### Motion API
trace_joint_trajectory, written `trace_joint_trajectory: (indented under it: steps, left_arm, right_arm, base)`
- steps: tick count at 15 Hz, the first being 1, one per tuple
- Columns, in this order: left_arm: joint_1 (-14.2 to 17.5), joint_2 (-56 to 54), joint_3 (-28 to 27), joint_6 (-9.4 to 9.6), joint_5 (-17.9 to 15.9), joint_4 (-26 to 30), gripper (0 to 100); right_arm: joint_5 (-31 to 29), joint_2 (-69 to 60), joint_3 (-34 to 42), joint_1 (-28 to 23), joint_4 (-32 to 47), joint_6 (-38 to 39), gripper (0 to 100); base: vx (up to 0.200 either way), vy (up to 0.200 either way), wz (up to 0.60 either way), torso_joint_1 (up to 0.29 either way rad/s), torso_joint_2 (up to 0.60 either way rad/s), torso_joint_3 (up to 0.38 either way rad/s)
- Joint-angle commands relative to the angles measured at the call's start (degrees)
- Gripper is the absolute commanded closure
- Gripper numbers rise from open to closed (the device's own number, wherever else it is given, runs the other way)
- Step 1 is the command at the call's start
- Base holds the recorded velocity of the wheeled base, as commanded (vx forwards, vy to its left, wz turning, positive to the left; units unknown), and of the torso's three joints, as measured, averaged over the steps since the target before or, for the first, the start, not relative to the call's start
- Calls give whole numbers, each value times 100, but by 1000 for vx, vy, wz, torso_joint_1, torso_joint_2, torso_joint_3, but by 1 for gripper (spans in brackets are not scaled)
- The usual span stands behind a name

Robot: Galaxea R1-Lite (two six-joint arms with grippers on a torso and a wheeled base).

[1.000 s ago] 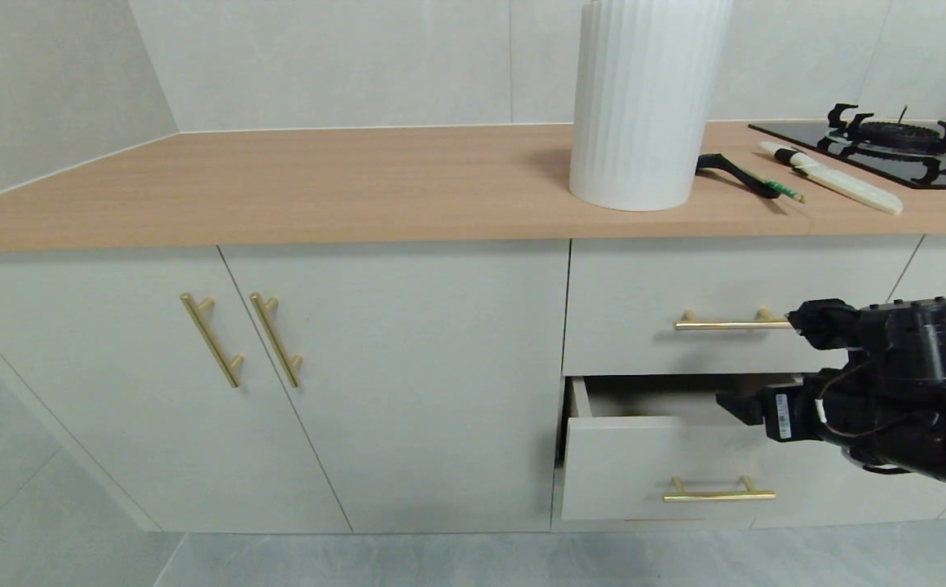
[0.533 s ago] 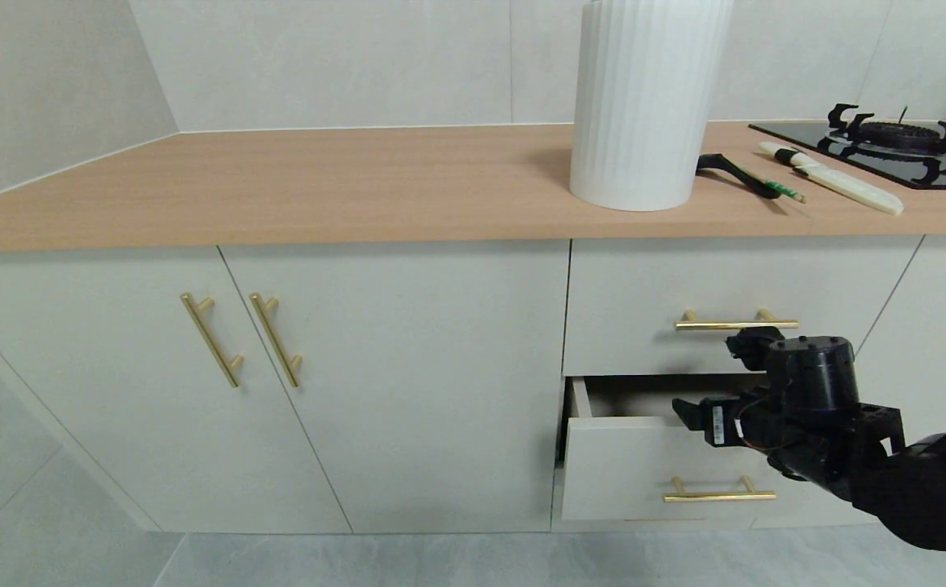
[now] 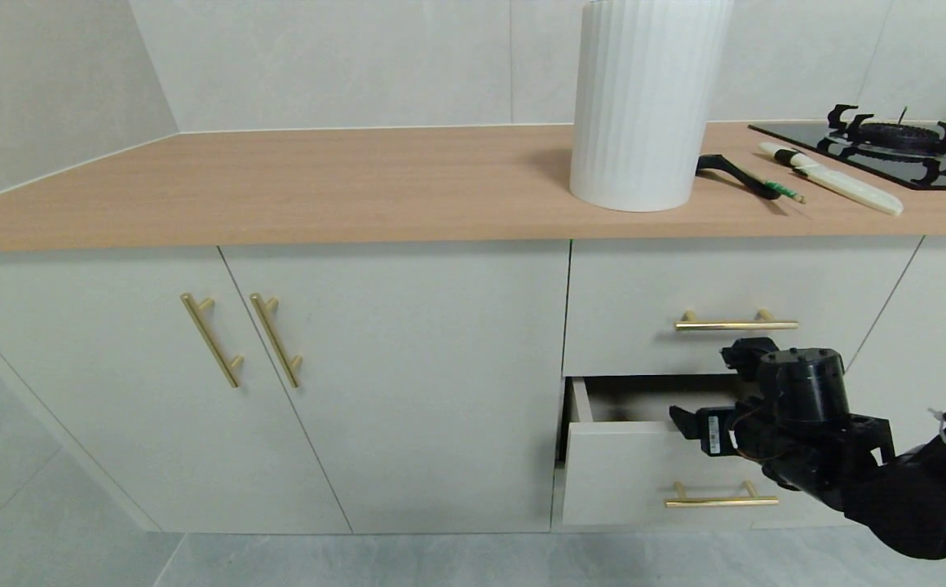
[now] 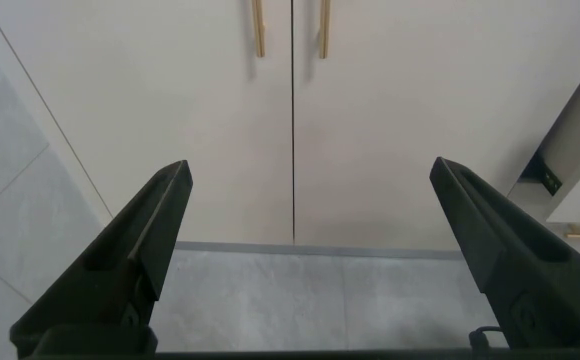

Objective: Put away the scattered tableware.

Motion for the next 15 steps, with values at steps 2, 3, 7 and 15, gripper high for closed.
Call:
trace_joint_trajectory:
  steps: [2, 3, 7, 15]
  left_arm:
    - [2, 0, 0, -1, 4, -4, 0]
    - [2, 0, 0, -1, 4, -4, 0]
    - [2, 0, 0, -1, 4, 5, 0]
    - [2, 0, 0, -1, 4, -4, 0]
  right_arm:
    - [-2, -206, 12, 2, 188, -7, 0]
    - [7, -347, -6, 2, 487, -7, 0]
    - [33, -839, -120, 2, 1568, -16, 0]
    - [42, -1411, -577, 257, 3976, -16, 0]
  base:
    - [0, 0, 0, 0, 0, 0]
    - [0, 0, 0, 0, 0, 0]
    - [0, 0, 0, 0, 0, 0]
    - [0, 0, 0, 0, 0, 0]
